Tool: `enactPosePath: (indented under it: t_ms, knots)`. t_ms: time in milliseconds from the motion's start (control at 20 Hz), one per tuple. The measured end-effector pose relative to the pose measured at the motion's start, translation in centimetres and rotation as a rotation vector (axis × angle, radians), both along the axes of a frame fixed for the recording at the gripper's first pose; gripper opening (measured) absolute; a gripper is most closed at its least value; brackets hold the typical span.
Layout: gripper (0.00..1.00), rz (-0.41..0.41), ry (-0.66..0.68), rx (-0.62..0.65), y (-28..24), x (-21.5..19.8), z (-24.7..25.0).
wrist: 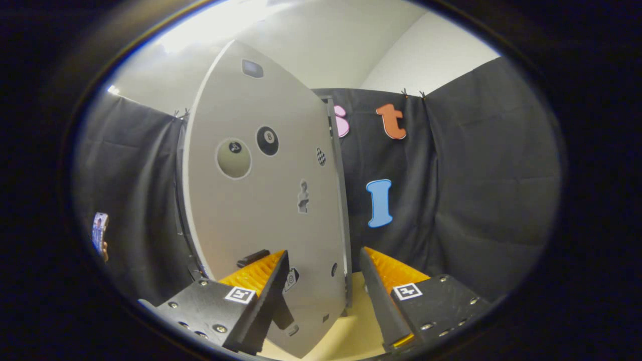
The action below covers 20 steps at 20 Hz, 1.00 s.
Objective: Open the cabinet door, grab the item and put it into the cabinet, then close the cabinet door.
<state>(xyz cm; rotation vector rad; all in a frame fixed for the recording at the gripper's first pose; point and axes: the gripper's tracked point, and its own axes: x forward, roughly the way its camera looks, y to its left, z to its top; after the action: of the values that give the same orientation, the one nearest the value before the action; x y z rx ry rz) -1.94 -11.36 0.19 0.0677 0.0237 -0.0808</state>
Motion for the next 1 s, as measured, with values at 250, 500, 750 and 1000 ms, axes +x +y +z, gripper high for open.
enactPosePath:
  t_ms: [250, 500, 750, 1000]
  knots:
    - [0.85, 0.036, 0.021, -0.009, 0.9, 2.0, -1.2]
    - [0.85, 0.089, 0.027, -0.005, 2.3, 4.2, -1.4]
    - [0.85, 0.156, 0.028, 0.003, 4.8, 6.8, -1.8]
    - [0.85, 0.221, 0.038, 0.002, 8.2, 8.5, -2.7]
